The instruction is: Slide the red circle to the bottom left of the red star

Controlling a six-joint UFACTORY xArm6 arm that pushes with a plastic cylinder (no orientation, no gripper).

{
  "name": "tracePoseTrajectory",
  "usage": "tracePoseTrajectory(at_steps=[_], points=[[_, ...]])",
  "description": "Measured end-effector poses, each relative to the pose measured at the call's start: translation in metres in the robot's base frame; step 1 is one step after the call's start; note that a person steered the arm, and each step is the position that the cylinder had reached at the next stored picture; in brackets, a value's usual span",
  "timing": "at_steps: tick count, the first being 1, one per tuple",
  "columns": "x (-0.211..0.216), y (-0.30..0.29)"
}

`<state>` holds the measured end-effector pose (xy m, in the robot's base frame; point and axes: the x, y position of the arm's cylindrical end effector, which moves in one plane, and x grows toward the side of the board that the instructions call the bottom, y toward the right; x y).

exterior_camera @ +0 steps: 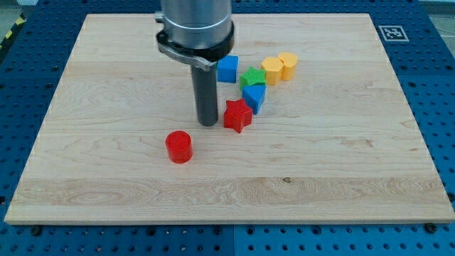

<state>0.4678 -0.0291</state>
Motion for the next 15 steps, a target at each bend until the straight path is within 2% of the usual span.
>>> tracePoseTrajectory(at_steps=[2,3,5,6,7,8,10,12,13,14,15], points=[[0.014,0.043],[0.014,0.026],[-0.007,-0.079],[0.009,-0.113],[0.035,-0.111],[0.067,-0.074],[0.073,0.039],[0.082,0.034],[0.080,0.011],[0.065,-0.014],[0.039,-0.011]])
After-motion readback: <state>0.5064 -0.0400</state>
